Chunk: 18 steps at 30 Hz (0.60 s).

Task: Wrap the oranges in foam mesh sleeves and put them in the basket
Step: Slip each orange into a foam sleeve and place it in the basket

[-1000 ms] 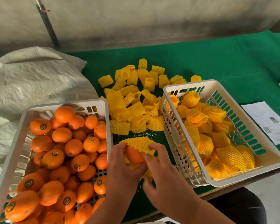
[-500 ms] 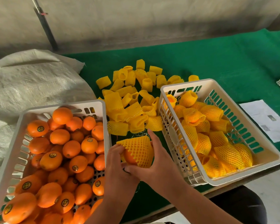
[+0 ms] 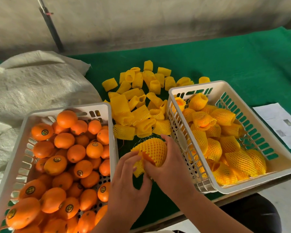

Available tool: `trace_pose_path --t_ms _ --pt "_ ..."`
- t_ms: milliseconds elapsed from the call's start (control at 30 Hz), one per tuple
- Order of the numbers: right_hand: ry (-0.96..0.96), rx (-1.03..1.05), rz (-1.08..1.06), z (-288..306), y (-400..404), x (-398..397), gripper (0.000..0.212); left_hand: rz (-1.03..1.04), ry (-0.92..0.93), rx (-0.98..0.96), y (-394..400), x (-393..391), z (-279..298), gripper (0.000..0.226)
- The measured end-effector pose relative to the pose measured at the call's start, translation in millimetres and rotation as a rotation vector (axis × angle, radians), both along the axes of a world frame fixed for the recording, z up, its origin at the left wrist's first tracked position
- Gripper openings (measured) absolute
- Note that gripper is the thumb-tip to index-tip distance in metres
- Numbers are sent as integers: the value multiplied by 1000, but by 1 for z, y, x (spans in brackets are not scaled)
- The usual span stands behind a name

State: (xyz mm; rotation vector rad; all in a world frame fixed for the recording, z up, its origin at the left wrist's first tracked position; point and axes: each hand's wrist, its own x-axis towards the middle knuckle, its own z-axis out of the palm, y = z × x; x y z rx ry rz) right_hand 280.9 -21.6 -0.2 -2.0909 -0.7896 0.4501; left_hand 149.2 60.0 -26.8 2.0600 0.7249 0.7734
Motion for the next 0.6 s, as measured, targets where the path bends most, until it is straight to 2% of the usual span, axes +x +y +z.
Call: trace_pose_path --t_ms 67,100,133,233,267,300,333,400,500,600 --pt "-49 -32 55 -2 -3 8 98 38 -95 -59 2 -5 5 43" --pt "-83 -51 93 -2 -5 12 96 89 -113 -166 5 -4 9 45" --pt "-116 -68 133 -4 -7 14 95 127 -102 -335 9 0 15 54" --pt "-156 -92 239 -8 -10 17 95 49 3 -1048 27 22 38 121" --pt "-154 -91 260 -9 -10 16 96 2 22 -1259 33 27 42 124" --pt "-150 -85 273 -10 -10 15 97 -49 46 -1393 38 32 43 118" --pt "-142 -77 279 -11 -11 15 99 -117 49 -1433 41 33 40 105" --pt "-91 -60 274 -11 -14 18 111 -186 21 -1374 41 32 35 82" --pt "138 -59 232 -12 -22 24 129 -123 -58 -1356 37 33 27 69" --pt "451 7 143 -11 -24 27 107 -162 -127 -1384 30 35 22 58"
